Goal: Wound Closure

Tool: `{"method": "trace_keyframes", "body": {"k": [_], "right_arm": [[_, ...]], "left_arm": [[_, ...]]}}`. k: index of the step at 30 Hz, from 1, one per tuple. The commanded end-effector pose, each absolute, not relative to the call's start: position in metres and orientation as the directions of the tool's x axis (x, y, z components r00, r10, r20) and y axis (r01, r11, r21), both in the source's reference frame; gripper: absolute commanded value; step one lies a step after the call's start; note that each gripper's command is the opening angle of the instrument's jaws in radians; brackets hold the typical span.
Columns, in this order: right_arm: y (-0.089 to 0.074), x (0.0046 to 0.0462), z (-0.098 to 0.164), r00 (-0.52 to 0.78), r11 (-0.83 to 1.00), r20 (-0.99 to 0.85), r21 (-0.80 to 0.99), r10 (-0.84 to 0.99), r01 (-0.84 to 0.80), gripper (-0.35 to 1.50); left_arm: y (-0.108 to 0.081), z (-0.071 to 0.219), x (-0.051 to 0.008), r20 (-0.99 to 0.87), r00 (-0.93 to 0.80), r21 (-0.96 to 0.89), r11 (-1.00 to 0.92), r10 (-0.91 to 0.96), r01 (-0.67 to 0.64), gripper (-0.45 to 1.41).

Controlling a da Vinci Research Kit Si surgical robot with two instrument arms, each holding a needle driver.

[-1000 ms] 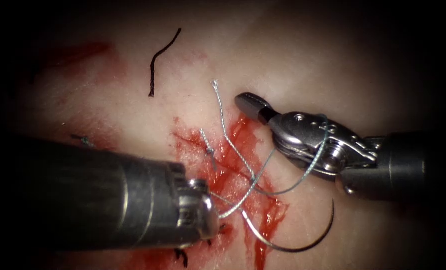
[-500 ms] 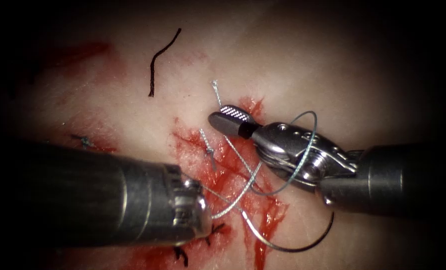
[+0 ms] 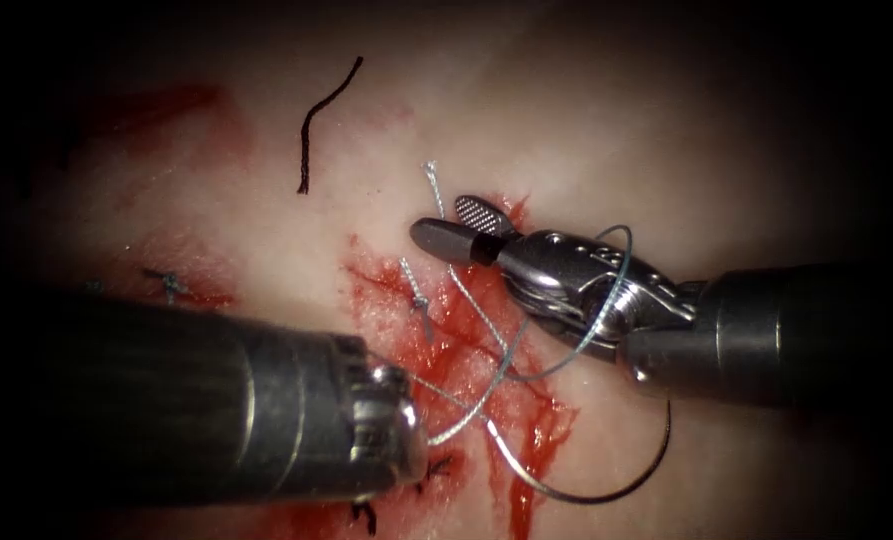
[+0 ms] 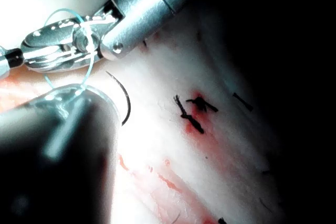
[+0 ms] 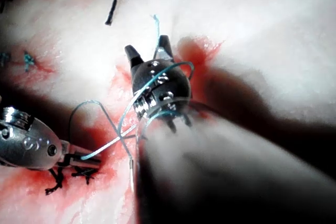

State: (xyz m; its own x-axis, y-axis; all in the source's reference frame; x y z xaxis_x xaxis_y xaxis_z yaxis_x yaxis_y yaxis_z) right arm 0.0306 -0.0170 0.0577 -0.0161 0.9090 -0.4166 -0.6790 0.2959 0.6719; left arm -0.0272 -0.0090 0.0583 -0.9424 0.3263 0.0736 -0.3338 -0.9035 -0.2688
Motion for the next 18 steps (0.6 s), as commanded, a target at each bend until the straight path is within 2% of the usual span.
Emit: {"method": "trace_keyframes", "body": {"k": [1, 6, 10, 14, 16, 17, 18], "right_arm": [[-0.0171, 0.0315, 0.0581, -0.012, 0.299, -0.418, 0.67, 0.908, -0.679, 0.52], [-0.0172, 0.0318, 0.058, -0.02, 0.289, -0.411, 0.674, 0.912, -0.68, 0.39], [-0.0175, 0.0321, 0.0588, -0.023, 0.283, -0.407, 0.672, 0.913, -0.684, 0.37], [-0.0179, 0.0321, 0.0601, 0.0, 0.29, -0.405, 0.654, 0.914, -0.698, 0.52], [-0.018, 0.032, 0.0605, 0.002, 0.286, -0.4, 0.651, 0.916, -0.703, 0.52], [-0.018, 0.0319, 0.061, 0.009, 0.288, -0.4, 0.646, 0.917, -0.707, 0.64], [-0.0181, 0.0319, 0.0611, 0.011, 0.289, -0.4, 0.644, 0.917, -0.708, 0.64]], "left_arm": [[-0.0092, 0.0589, -0.0277, 0.074, -0.942, -0.27, -0.903, 0.326, -0.334, -0.45], [-0.0092, 0.0589, -0.0276, 0.074, -0.943, -0.27, -0.903, 0.326, -0.333, -0.45], [-0.0092, 0.0588, -0.0277, 0.074, -0.942, -0.27, -0.903, 0.326, -0.334, -0.45], [-0.0094, 0.0585, -0.0278, 0.075, -0.942, -0.271, -0.902, 0.327, -0.335, -0.45], [-0.0094, 0.0584, -0.0278, 0.075, -0.942, -0.271, -0.902, 0.328, -0.336, -0.45], [-0.0095, 0.0583, -0.0279, 0.075, -0.942, -0.272, -0.902, 0.328, -0.336, -0.45], [-0.0095, 0.0583, -0.0279, 0.075, -0.942, -0.272, -0.902, 0.328, -0.336, -0.45]]}}
